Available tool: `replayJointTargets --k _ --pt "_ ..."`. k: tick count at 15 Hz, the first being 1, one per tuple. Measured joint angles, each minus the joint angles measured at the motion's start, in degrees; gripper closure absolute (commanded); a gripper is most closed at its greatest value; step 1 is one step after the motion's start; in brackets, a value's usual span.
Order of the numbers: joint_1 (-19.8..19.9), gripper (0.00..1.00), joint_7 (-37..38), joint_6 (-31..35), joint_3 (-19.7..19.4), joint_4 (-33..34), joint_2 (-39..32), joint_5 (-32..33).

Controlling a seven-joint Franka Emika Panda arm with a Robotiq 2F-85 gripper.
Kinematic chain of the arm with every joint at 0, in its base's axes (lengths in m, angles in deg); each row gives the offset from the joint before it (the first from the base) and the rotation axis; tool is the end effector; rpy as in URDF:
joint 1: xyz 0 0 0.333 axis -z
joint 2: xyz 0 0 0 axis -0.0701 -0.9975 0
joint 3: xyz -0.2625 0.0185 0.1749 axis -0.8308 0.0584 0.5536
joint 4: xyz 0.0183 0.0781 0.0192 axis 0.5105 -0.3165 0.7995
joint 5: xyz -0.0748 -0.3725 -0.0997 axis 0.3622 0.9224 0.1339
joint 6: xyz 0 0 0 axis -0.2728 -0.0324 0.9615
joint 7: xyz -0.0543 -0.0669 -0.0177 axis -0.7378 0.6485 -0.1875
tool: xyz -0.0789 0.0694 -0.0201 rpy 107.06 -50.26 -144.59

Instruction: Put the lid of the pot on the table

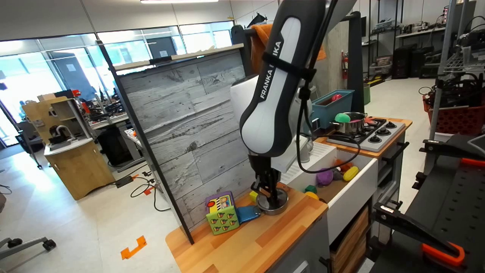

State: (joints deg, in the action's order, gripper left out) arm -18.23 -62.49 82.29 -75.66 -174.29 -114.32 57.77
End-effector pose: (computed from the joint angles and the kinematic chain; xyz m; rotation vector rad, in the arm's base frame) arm 0.6393 0.1455 0.0264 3.0162 0.5086 0.0750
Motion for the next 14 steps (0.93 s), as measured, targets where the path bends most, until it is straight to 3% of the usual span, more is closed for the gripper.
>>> replayJointTargets --k 8,14 --pt "-1.63 0.95 -2.36 1.08 1.01 -5.66 2.81 3.37" --pt "-2.60 0.95 -1.67 11.90 -0.32 -10.99 5.92 4.51"
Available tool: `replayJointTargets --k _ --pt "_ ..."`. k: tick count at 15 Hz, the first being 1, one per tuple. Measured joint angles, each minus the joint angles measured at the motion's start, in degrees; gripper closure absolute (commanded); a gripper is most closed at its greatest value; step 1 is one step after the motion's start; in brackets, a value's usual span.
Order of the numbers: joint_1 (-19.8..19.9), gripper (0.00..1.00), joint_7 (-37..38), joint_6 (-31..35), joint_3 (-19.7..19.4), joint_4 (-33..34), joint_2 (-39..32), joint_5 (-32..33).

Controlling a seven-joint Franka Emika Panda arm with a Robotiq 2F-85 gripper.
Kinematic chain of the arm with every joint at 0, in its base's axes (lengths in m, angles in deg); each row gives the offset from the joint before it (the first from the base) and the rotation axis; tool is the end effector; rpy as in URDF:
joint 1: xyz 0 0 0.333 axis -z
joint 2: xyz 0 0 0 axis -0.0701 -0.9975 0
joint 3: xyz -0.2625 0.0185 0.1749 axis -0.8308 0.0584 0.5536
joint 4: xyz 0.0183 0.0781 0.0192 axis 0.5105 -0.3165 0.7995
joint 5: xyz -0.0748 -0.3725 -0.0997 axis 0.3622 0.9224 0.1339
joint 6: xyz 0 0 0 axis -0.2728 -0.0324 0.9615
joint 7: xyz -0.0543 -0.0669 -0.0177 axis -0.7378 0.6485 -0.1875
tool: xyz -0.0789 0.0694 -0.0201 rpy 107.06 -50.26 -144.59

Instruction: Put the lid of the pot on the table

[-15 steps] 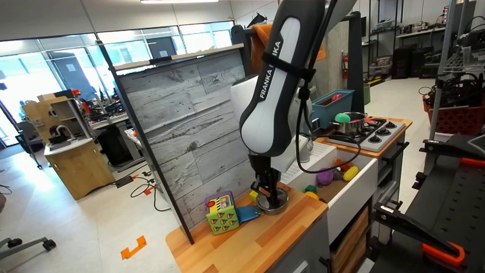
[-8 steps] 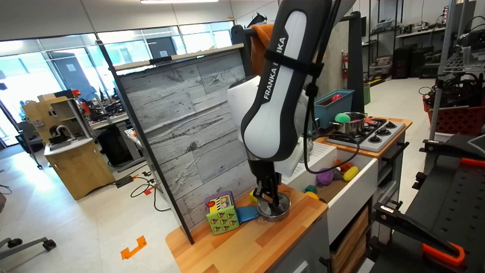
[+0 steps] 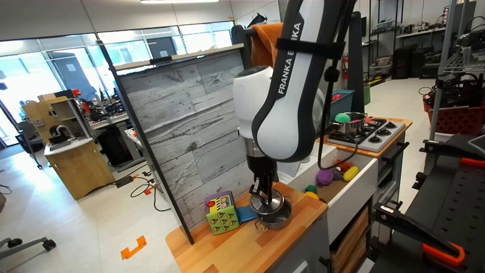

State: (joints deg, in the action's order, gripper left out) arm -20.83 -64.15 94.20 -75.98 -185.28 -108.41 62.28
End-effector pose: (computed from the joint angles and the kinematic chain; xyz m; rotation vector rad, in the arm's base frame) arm 0.6033 0.1706 0.0479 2.9654 0.7366 0.2555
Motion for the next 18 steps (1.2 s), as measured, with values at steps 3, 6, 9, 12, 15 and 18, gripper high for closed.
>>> replayJointTargets --k 3,6,9,12,15,18 --pt "0.63 0.95 0.47 2.75 -1.66 -0.42 1.72 -0.10" --pt "2.28 0.95 0.62 3.00 -2.45 -0.23 2.33 -0.32" --pt "4.73 0.95 0.62 2.72 -2.37 -0.10 2.27 -0.51" --pt "6.91 0.95 0.62 1.13 -1.91 0.50 1.86 -1.26" --pt "8.55 0.95 0.62 -2.17 -1.04 2.07 1.03 -2.32" --pt "8.91 0.95 0.62 -5.31 -0.76 4.28 -0.42 -3.01"
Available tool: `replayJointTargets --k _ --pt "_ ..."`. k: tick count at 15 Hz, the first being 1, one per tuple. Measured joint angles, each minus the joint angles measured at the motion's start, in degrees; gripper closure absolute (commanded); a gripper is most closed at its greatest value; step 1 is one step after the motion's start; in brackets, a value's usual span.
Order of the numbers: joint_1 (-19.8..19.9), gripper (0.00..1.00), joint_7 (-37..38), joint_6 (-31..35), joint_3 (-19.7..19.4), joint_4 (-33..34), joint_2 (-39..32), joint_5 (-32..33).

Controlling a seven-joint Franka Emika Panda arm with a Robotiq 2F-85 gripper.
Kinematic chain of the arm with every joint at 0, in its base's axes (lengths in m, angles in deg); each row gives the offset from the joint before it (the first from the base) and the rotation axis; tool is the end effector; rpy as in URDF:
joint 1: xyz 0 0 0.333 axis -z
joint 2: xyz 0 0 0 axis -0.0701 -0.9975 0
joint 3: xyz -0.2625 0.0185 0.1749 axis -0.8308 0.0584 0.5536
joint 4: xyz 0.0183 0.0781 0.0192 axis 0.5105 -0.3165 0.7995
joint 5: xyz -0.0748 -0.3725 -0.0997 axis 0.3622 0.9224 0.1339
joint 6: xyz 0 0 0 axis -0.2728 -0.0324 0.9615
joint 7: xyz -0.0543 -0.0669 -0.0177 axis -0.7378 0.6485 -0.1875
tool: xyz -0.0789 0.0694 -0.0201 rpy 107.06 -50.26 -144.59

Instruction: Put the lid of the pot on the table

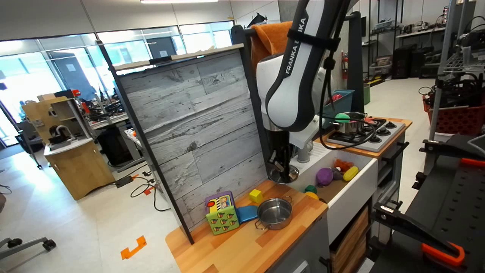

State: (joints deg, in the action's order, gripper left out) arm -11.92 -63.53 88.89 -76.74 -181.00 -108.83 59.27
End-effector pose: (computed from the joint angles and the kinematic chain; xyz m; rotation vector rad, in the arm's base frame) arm 0.6442 0.0649 0.0595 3.0138 0.3916 0.2077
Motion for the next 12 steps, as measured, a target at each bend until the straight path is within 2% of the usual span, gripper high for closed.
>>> replayJointTargets --k 12 --pt "-1.32 0.95 1.37 -7.60 0.04 7.74 -6.06 -0.13"
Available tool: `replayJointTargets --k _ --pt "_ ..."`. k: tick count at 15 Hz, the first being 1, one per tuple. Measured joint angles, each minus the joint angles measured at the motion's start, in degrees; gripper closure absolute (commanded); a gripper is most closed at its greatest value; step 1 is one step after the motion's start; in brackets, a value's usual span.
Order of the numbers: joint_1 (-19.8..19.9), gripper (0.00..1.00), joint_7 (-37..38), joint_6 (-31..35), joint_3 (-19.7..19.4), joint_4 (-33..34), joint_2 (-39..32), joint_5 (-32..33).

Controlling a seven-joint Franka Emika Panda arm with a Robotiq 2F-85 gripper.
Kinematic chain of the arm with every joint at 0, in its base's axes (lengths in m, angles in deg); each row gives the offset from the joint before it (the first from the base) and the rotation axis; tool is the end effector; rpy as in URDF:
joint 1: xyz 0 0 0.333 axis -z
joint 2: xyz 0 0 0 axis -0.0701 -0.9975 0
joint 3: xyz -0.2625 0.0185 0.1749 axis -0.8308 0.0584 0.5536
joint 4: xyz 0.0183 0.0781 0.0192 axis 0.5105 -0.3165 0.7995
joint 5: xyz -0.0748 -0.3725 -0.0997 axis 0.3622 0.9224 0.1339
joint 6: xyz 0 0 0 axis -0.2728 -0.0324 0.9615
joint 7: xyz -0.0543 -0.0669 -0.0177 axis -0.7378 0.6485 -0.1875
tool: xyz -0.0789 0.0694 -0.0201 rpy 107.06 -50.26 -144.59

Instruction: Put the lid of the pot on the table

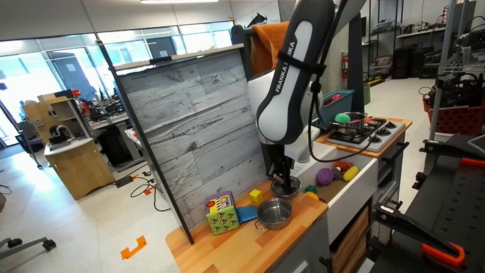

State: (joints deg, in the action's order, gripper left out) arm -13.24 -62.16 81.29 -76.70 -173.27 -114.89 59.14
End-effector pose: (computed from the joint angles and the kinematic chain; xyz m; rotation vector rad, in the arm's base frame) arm 0.6533 0.0793 0.0246 3.0041 0.3815 0.0558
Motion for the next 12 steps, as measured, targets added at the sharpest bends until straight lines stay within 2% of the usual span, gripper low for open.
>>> replayJointTargets --k 12 --pt "-0.51 0.95 1.35 -5.79 -0.05 5.35 -3.57 0.00"
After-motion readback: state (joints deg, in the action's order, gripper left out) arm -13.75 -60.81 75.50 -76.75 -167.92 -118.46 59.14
